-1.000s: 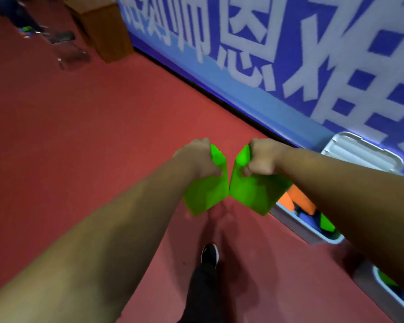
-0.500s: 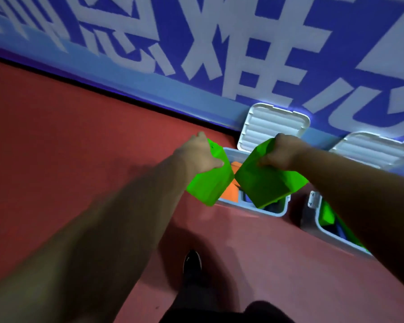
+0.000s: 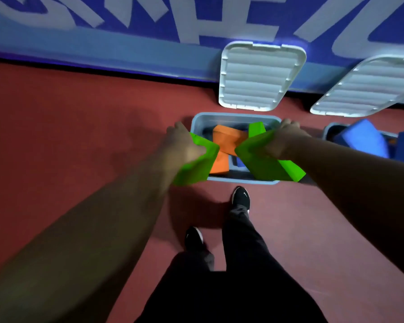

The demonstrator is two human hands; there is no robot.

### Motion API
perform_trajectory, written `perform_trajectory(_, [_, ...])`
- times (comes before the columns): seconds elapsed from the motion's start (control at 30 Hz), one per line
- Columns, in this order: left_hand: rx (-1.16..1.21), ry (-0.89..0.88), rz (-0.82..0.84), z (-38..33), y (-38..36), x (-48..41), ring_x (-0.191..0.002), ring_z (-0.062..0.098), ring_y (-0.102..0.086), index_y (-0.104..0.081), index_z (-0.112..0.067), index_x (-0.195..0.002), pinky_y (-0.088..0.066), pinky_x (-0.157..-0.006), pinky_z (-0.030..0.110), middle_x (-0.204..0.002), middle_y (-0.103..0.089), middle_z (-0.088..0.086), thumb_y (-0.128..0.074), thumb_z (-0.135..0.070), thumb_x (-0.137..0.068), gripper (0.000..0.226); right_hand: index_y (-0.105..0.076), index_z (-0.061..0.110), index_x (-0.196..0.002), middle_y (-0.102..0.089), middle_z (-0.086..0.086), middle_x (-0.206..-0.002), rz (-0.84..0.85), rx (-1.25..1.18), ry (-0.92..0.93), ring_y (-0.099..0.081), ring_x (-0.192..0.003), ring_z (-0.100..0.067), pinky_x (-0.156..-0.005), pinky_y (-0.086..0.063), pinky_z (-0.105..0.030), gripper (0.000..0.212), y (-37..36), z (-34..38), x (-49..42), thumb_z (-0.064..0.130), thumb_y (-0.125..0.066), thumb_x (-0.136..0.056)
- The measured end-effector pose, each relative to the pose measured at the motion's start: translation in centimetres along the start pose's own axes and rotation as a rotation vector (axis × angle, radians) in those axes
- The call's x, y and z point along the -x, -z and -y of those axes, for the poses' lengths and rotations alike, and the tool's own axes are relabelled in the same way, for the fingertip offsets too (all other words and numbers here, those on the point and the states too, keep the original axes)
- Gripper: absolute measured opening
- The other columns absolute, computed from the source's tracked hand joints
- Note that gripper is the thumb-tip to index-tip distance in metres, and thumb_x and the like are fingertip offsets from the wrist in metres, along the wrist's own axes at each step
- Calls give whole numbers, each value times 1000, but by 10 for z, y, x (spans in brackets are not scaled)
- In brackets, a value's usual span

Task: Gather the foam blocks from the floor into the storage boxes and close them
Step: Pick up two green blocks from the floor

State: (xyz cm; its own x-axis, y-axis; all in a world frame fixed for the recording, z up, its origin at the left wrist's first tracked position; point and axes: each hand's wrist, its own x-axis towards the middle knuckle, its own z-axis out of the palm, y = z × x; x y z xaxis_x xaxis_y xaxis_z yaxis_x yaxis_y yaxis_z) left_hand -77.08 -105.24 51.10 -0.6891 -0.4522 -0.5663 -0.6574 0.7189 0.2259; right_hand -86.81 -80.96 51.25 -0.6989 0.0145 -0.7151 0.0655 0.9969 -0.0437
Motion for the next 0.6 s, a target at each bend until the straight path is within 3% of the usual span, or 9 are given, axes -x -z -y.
perform_trajectory(0.1, [2,2,57,-13,-20,-28,-115,36,-62,-43,-4,-135,-48,-82,38,-128,-60,17,-85,-49,-72,88,-18,4,-157,-35,-20,-149,60,71,1,-48,-135,-44,-108,-47,-47,117,-8,-11,-44,50,-82,-70])
perform_trajectory(0.27, [-39,75,78,-32,-55,-74,-123,37,-59,-42,-9,-139,-51,-94,43,-137,-52,17,-86,-50,-68,93,-30,9,-149,-41,-20,-146,109,161,81,-50,-133,-44,-101,-49,-49,107,-20,-14,-105,35,-91,-66])
perform_trajectory(0.47, [-19,58,119,-29,-100,-137,-120,34,-61,-44,-7,-140,-52,-93,42,-132,-57,16,-86,-65,-57,110,-40,23,-143,-46,-14,-142,167,230,115,-53,-127,-46,-98,-52,-53,98,-49,-2,-159,43,-92,-63])
perform_trajectory(0.6, [-18,100,90,-27,-133,-180,-128,37,-58,-43,-2,-144,-49,-97,42,-139,-57,20,-76,-70,-75,103,-34,35,-153,-53,-10,-140,133,218,166,-54,-126,-43,-97,-53,-49,95,-78,3,-188,45,-83,-71])
